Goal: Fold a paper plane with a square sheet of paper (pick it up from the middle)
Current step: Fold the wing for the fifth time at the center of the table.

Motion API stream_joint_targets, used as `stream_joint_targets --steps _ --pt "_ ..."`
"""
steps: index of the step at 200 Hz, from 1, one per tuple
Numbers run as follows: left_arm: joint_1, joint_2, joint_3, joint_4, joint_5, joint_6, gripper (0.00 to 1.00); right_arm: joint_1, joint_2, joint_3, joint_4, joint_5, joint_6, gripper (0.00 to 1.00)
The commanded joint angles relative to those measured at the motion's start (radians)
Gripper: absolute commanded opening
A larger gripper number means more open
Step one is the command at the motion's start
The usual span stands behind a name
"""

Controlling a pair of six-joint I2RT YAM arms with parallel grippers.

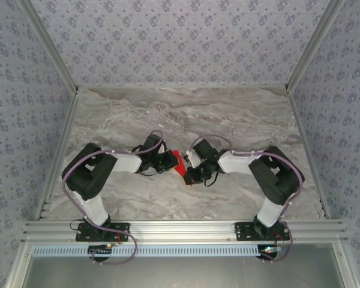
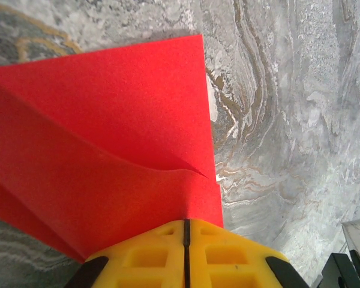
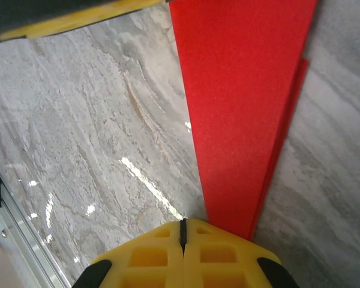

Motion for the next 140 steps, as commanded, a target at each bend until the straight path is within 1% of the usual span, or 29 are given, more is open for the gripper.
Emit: stream_joint_targets --steps 1,27,53,68,82,104,140 --pt "0.005 0.057 -0.027 -0.143 -0.105 0.002 0.08 -0.005 -0.029 -0.112 -0.037 0.008 -0.017 0.03" --pt "0.004 0.056 -0.023 -0.134 -0.093 0.01 0.07 -0.015 -0.095 -0.187 0.017 -0.02 -0.018 0.04" --pt "0.004 0.053 -0.013 -0.12 -0.069 0.024 0.07 -0.014 -0.173 -0.152 0.022 0.0 -0.004 0.04" --pt "0.003 0.046 -0.009 -0.118 -0.062 0.028 0.08 -0.014 -0.193 -0.121 0.051 0.026 0.015 0.05" --pt "0.002 0.042 -0.006 -0.118 -0.058 0.032 0.08 -0.014 -0.186 -0.094 0.086 0.056 0.027 0.05" --pt "0.0 0.039 -0.002 -0.12 -0.056 0.036 0.08 -0.016 -0.134 -0.051 0.122 0.118 0.035 0.04" --pt "-0.005 0.035 0.003 -0.12 -0.047 0.041 0.08 -0.017 -0.056 -0.028 0.166 0.128 0.055 0.03"
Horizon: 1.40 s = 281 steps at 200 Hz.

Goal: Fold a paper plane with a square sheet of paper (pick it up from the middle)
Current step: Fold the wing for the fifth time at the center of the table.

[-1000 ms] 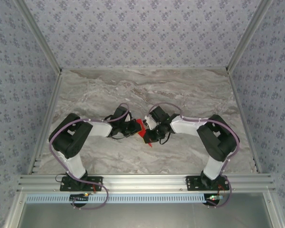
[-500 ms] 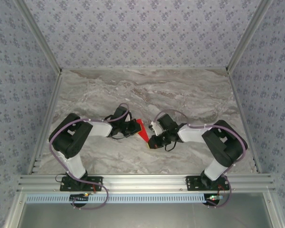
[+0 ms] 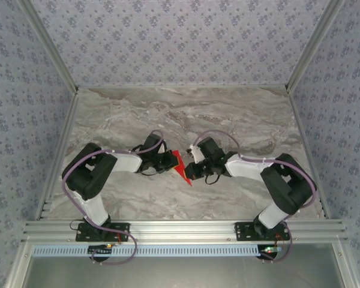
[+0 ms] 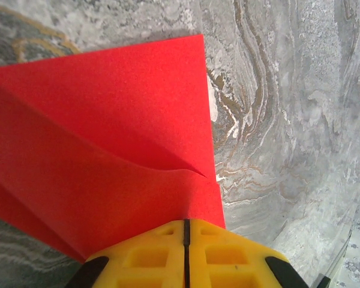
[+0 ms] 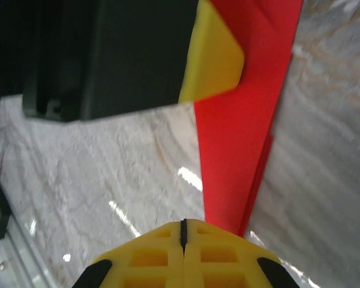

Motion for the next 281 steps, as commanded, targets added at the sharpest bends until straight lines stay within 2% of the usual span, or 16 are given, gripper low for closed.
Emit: stream_joint_targets --steps 1,34,62,95,131,197,256,281 --pt "-0.004 0.033 -0.005 -0.106 -0.051 0.033 0.08 -0.003 0.05 0.018 0.025 0.038 0.023 0.04" --pt "-0.006 0.01 0.009 -0.096 -0.026 0.067 0.09 -0.006 0.093 0.005 0.01 0.045 0.021 0.04" --pt "-0.026 -0.05 0.031 -0.077 0.016 0.14 0.14 -0.006 0.118 0.0 -0.013 0.059 0.018 0.04" --pt "-0.063 -0.125 0.021 -0.086 -0.025 0.185 0.19 -0.007 0.129 0.001 -0.038 0.079 0.017 0.04" --pt "-0.092 -0.129 -0.031 -0.045 -0.052 0.172 0.19 -0.009 0.137 0.011 -0.057 0.086 0.021 0.03" --pt "-0.115 -0.057 -0.002 -0.081 -0.091 0.187 0.15 -0.009 0.141 0.015 -0.062 0.079 0.02 0.03" --pt "-0.117 -0.038 -0.015 -0.128 -0.129 0.202 0.13 -0.006 0.018 0.026 -0.033 0.007 0.026 0.05" --pt "-0.116 -0.034 -0.016 -0.139 -0.131 0.211 0.13 0.006 0.014 0.047 -0.028 -0.012 0.035 0.05"
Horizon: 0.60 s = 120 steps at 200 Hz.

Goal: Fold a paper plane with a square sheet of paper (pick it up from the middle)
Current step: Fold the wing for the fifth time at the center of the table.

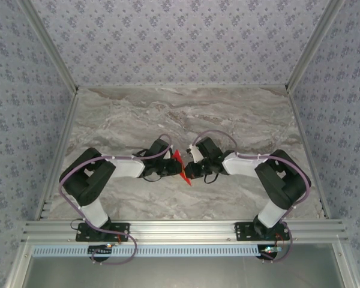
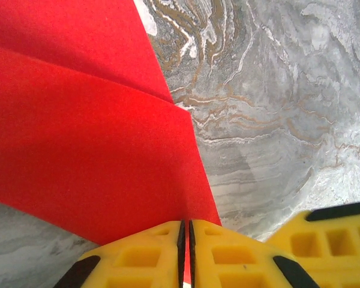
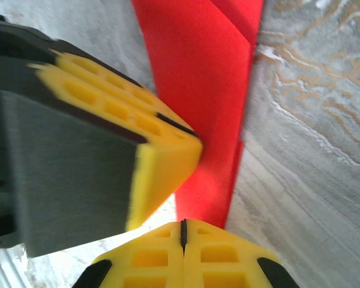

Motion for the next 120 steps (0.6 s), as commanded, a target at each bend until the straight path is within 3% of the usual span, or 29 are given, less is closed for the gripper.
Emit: stream_joint_targets --steps 1,120 --pt "-0.007 0.027 0.001 -0.074 -0.037 0.031 0.13 0.009 -0.026 0.025 -0.019 -0.028 0.02 0.05" --pt "-0.004 0.006 0.012 -0.077 -0.051 0.05 0.13 0.023 0.063 -0.071 -0.043 -0.015 0.008 0.04"
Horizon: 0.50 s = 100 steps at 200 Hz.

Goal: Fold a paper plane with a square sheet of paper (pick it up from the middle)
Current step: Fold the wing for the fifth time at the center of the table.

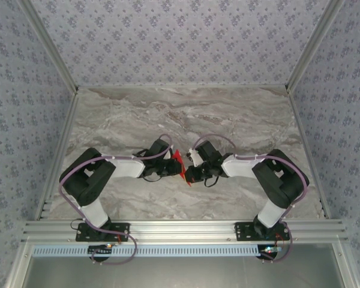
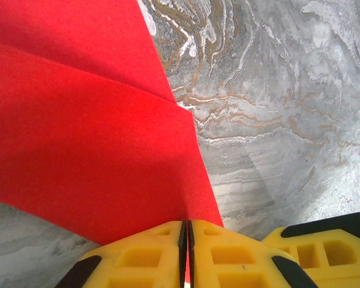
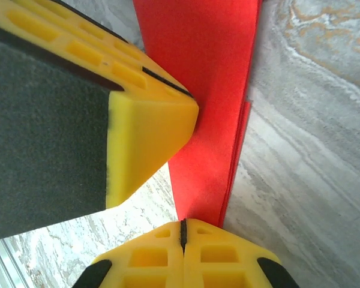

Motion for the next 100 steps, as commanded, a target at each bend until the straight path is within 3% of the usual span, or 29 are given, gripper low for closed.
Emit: stream_joint_targets --steps 1,57,100 --pt "-0.002 0.006 0.011 -0.074 -0.046 0.04 0.13 0.006 0.034 -0.034 -0.065 0.006 -0.008 0.04" --pt "0.037 0.011 0.029 -0.071 -0.078 0.265 0.2 0.001 0.065 -0.046 -0.126 0.04 -0.042 0.04" --pt "0.11 0.028 0.018 -0.045 -0.057 0.33 0.25 0.002 0.09 -0.047 -0.124 0.046 -0.041 0.04"
